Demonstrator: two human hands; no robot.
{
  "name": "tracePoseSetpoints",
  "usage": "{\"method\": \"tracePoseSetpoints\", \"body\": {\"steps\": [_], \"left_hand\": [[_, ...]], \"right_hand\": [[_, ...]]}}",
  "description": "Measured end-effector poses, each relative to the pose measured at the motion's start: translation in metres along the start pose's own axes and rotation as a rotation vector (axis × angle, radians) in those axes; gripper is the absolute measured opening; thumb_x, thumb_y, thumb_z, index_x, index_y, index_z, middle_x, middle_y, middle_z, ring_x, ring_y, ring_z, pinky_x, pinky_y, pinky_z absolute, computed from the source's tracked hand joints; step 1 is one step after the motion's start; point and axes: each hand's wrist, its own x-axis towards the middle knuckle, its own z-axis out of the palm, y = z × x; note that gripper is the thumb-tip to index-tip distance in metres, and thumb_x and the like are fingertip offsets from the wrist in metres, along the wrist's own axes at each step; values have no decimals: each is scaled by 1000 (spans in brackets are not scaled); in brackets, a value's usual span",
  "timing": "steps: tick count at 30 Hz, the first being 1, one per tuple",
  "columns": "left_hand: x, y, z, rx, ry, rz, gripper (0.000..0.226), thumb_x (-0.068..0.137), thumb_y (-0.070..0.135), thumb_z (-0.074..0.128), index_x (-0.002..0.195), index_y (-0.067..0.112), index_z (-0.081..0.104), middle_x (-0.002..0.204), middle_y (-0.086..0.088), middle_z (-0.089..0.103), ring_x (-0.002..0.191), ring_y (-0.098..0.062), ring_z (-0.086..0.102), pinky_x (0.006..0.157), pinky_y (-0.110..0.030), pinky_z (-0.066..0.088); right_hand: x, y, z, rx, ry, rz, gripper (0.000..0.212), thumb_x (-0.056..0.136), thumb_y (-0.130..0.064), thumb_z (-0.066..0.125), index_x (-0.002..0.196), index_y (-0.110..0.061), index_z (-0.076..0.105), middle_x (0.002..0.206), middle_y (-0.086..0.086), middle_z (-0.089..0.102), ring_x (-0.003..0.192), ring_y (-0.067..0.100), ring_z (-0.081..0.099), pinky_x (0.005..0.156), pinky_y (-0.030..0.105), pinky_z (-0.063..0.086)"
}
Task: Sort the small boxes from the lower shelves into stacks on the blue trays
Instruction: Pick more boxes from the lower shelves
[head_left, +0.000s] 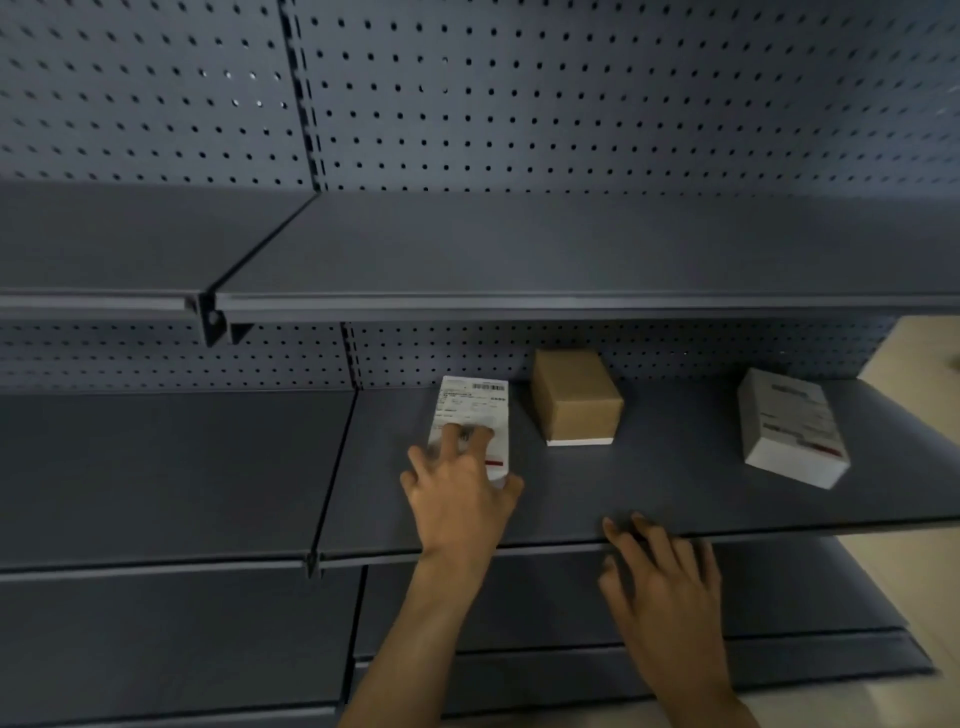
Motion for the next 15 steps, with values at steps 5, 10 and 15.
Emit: {"method": "tracePoseSetpoints", "body": {"steps": [5, 10, 15], "left_hand": [[-23, -33, -7, -2, 32, -35, 58, 77, 57, 71, 132, 39, 61, 139, 7, 50, 108, -32, 45, 85, -49, 51], [-26, -38, -13, -15, -1, -30, 55, 84, 56, 67, 136, 41, 58, 139, 11, 45, 109, -29, 42, 88, -45, 51], [-27, -38, -18, -25, -40, -27, 55, 89, 55, 64, 141, 43, 50, 145, 13, 39, 113, -29, 42, 91, -44, 50]], "right_hand": [[3, -1, -1, -61, 5, -18, 49, 93, -54, 40, 119, -27, 72, 124, 3, 65, 117, 29, 56, 112, 63, 32], [18, -8, -14, -102, 6, -72, 43, 92, -53, 41, 114, -32, 70, 117, 0, 66, 110, 26, 60, 113, 66, 28], [80, -40, -29, 50, 162, -241, 40, 91, -35, 56, 129, -26, 64, 142, 7, 53, 131, 34, 46, 107, 62, 37]]}}
